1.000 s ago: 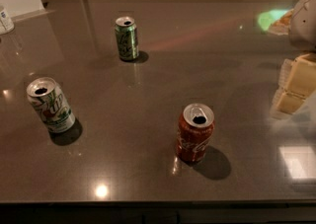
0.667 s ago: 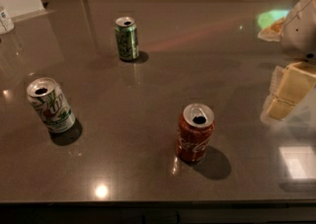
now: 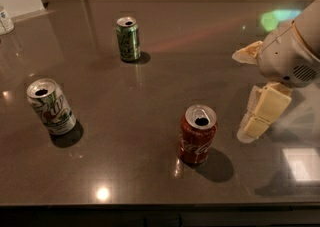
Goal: Move coke can near green can
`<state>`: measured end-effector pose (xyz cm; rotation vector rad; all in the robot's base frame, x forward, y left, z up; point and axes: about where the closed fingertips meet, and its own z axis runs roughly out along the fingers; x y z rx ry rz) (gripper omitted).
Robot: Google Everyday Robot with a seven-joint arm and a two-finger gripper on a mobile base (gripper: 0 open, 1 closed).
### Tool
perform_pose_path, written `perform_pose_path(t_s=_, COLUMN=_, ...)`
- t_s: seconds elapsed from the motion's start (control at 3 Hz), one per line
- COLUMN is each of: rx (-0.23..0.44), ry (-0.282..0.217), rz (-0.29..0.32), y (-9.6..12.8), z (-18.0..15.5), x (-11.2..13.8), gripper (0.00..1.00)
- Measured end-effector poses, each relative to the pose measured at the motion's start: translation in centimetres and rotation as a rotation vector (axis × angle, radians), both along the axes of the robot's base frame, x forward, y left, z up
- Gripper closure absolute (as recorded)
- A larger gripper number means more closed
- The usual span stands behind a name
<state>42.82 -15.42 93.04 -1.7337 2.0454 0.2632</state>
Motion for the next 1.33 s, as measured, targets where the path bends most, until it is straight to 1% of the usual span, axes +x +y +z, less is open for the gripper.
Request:
perform_pose_path(t_s=0.33, rx=0.065, ry=0.035, rz=0.043, y=2.3, z=-1.2, x=-0.5, gripper=0.0)
perform_pose_path(t_s=0.67, rx=0.114, ry=0.071, rz=0.095, y=4.2, z=-2.1, x=-1.3, gripper=0.0)
perform_pose_path(t_s=1.0, rx=0.155, ry=0.096, rz=0.141, y=5.5, z=-2.8, x=-2.3, gripper=0.0)
perform_pose_path(t_s=1.33, rx=0.18, ry=0.106, rz=0.175, y=6.5, z=-3.1, x=-2.9, gripper=0.0)
